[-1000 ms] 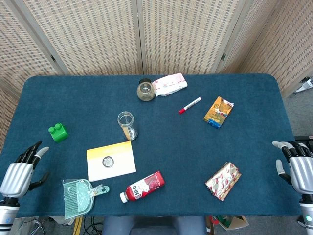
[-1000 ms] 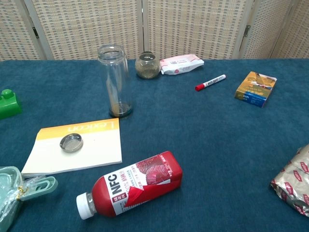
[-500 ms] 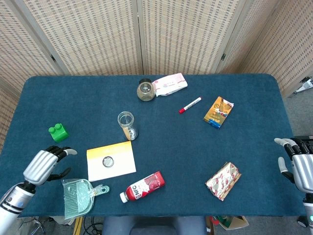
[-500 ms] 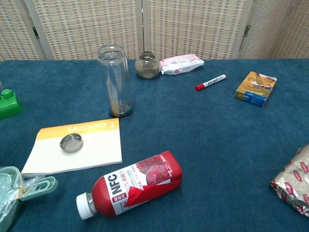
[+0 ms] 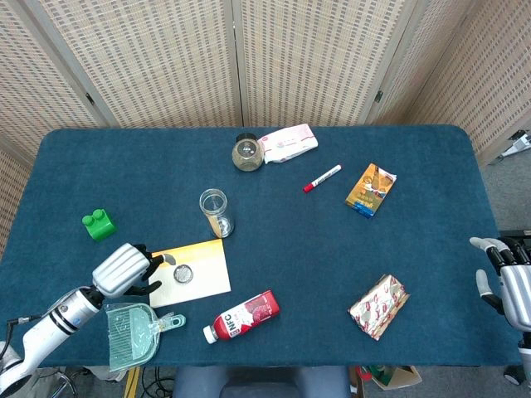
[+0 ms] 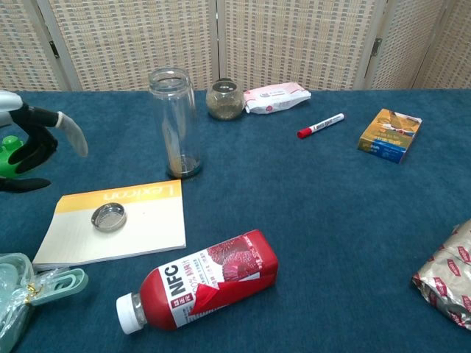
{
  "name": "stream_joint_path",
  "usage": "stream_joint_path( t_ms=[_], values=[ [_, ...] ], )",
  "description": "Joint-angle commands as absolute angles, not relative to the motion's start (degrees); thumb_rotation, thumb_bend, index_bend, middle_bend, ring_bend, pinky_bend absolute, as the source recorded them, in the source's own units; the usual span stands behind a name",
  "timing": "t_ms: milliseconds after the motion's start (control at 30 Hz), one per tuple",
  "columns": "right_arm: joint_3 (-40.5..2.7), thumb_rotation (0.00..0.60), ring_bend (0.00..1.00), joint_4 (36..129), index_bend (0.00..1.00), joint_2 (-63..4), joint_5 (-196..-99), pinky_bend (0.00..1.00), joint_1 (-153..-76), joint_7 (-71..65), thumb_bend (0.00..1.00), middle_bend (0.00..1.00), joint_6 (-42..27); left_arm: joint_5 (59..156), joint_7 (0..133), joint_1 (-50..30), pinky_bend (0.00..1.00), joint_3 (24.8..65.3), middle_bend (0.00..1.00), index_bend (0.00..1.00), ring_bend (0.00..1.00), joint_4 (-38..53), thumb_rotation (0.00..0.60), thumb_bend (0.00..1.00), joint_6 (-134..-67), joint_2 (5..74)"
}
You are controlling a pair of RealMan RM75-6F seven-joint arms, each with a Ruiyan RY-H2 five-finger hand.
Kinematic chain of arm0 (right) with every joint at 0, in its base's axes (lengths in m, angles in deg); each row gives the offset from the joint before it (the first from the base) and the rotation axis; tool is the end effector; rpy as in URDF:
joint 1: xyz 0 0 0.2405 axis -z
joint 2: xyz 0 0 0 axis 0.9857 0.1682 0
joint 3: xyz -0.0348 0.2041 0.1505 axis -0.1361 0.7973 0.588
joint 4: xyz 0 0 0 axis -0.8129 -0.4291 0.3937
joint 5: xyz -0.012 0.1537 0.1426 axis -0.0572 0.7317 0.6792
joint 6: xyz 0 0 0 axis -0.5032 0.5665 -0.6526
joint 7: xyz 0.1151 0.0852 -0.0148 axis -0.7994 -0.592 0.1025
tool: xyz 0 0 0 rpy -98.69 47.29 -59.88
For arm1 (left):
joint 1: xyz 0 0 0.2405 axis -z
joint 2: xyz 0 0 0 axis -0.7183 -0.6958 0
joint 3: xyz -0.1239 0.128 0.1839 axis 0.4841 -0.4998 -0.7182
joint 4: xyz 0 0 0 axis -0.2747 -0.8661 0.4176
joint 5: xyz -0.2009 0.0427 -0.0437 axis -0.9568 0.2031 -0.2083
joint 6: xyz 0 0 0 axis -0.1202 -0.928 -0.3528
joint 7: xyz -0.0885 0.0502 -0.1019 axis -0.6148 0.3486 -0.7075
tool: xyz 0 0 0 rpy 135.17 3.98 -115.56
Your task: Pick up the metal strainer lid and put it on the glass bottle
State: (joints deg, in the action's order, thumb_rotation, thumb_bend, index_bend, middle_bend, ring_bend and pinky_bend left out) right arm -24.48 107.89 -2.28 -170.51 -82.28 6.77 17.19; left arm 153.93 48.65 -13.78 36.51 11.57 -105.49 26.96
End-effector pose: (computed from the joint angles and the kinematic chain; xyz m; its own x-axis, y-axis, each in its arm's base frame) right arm -0.2960 -0.1704 0.2019 0.5237 0.0652 0.8494 -0.8519 0.0384 0.5223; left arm -0.2256 0.2914 0.0799 0.4937 0.1827 0.8502 0.7008 -0.6625 -0.2646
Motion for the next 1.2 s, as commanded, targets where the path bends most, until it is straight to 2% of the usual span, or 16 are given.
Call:
stream_joint_path(
  t_ms=[33,167,233,1200],
  values=[
    [-24.5,0.6,0.19,108.0,0.27,-2.2,-170.5,0.29,-82.2,6.8,0.48,0.29,17.3,154.7,49.1,-11.7,0.68,36.1,0.91,0.38,0.87,10.0,0.6,0.33,-103.7,28.2],
    [-24.6,0.6,0.19,108.3,0.27,-2.0,-170.1,0.29,-81.8,6.8,0.48,0.29,17.4,155.3,50.3,-9.3,0.8,35.2,0.95,0.38,0.93,8.9,0.6,0.33,-101.3,29.1],
    [-24.7,0.6,0.19,108.3,0.27,-2.0,-170.2,0.29,-81.7,6.8,0.48,0.29,17.5,155.3,50.6,-8.5,0.81,34.8,0.96,0.39,0.94,8.5,0.6,0.33,-100.4,29.5],
    [-24.8,0.6,0.19,107.8,0.27,-2.0,-169.7,0.29,-80.6,6.1,0.48,0.29,18.2,150.5,56.2,-1.9,0.81,31.8,0.98,0.39,0.95,0.7,0.6,0.33,-91.7,37.1]
  ],
)
